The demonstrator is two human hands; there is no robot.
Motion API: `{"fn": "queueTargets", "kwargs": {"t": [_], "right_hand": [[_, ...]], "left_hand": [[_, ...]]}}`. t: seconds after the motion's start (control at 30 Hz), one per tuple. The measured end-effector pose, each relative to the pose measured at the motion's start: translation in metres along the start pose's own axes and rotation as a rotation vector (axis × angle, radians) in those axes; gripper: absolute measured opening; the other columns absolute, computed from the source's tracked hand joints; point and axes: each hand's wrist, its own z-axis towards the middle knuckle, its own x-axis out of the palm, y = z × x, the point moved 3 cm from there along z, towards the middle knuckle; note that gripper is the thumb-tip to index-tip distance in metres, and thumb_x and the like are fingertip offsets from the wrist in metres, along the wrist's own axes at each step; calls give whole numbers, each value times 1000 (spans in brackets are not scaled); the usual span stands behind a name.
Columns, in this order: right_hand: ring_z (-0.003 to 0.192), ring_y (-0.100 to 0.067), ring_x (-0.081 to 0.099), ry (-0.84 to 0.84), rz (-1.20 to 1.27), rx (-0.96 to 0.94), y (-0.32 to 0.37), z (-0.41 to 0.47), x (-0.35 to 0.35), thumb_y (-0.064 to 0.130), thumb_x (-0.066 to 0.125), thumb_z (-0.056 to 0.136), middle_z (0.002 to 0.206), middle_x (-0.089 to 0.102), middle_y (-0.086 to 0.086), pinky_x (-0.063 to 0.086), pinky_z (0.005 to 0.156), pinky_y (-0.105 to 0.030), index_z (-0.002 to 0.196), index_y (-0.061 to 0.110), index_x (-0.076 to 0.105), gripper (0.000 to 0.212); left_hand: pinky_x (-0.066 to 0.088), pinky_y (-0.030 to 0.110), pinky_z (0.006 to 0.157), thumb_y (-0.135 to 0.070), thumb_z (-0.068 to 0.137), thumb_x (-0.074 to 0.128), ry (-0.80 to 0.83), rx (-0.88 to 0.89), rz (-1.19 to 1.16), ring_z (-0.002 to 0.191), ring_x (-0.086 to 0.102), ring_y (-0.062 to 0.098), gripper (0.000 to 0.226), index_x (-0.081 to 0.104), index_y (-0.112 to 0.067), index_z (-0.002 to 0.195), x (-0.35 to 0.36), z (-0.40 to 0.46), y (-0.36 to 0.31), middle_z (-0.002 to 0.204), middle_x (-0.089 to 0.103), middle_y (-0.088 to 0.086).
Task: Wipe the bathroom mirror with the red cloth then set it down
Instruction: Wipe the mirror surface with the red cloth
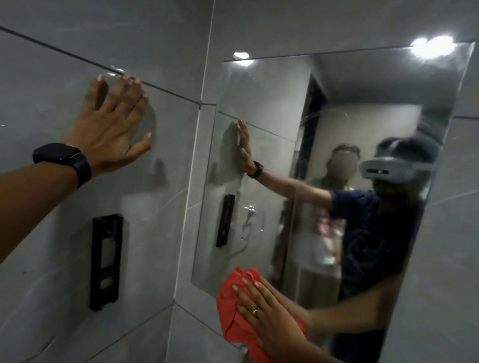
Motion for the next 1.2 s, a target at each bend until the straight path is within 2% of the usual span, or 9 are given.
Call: {"fn": "queueTargets", "kwargs": {"t": [0.1, 0.17, 0.3, 0.57, 0.77, 0.93, 1.03, 1.13, 1.2], "right_hand": [[148, -36, 40, 36, 18, 46, -22, -59, -17, 59, 52, 89, 162, 42, -8, 3, 119, -57, 142, 26, 62, 63], [145, -39, 46, 79, 12, 144, -44, -94, -29, 61, 52, 84, 155, 52, -9, 9, 119, -56, 132, 26, 70, 63], [154, -49, 22, -64, 56, 505, -133, -139, -63, 50, 55, 91, 163, 38, -20, 24, 118, -70, 135, 11, 67, 61], [157, -48, -9, -346, 45, 1015, -323, -56, -165, 79, 29, 89, 173, -6, -20, -5, 127, -63, 163, 13, 23, 99], [156, -49, -14, -242, 7, 782, -282, 23, -148, 83, 31, 89, 172, -9, -23, 3, 126, -67, 164, 14, 18, 103], [156, -46, -17, -139, 13, 416, -155, -7, -83, 69, 45, 89, 171, 2, -23, 3, 126, -65, 158, 12, 36, 90], [156, -50, 13, -22, -111, 268, -99, -67, -50, 66, 51, 89, 166, 30, -22, -1, 125, -60, 145, 21, 57, 72], [156, -48, 17, 56, -233, 272, -101, -120, -41, 51, 42, 103, 167, 30, -15, 4, 125, -53, 135, 30, 65, 44], [156, -44, 15, 1, -171, 383, -115, -146, -44, 58, 61, 92, 161, 46, -12, 13, 123, -56, 128, 29, 73, 47]], "left_hand": [[-17, 51, 130, -60, 97, 26, -31, -7, -33, 157, -29, 13, 89, 30, 0, 164, 4, -2, 1, 177, 22, 23], [-15, 51, 131, -60, 97, 28, -61, 4, -35, 159, -23, 16, 89, 30, 1, 163, 6, -3, 3, 176, 24, 24], [-17, 49, 132, -59, 96, 31, -112, 14, -27, 163, -21, 16, 90, 32, 1, 163, 10, -2, 3, 175, 27, 25], [-7, 56, 133, -57, 96, 30, -131, 22, 1, 164, 6, 28, 87, 39, 2, 160, 15, -1, 2, 172, 33, 26], [-5, 55, 134, -56, 96, 30, -145, 9, -28, 164, -3, 24, 88, 39, 3, 160, 12, -3, 0, 173, 32, 26], [-5, 53, 134, -57, 96, 31, -146, 39, -1, 166, 19, 38, 88, 40, 4, 159, 11, -2, 1, 172, 33, 27], [-6, 53, 134, -56, 96, 32, -161, 33, -25, 167, -4, 25, 88, 40, 4, 159, 11, -2, 0, 171, 34, 27], [-5, 55, 134, -57, 95, 32, -155, 27, -36, 167, -11, 22, 88, 41, 4, 159, 11, -2, 1, 171, 34, 27], [-4, 55, 134, -56, 95, 33, -162, 35, -18, 169, 7, 33, 88, 42, 4, 158, 12, -1, -1, 172, 35, 27]]}}
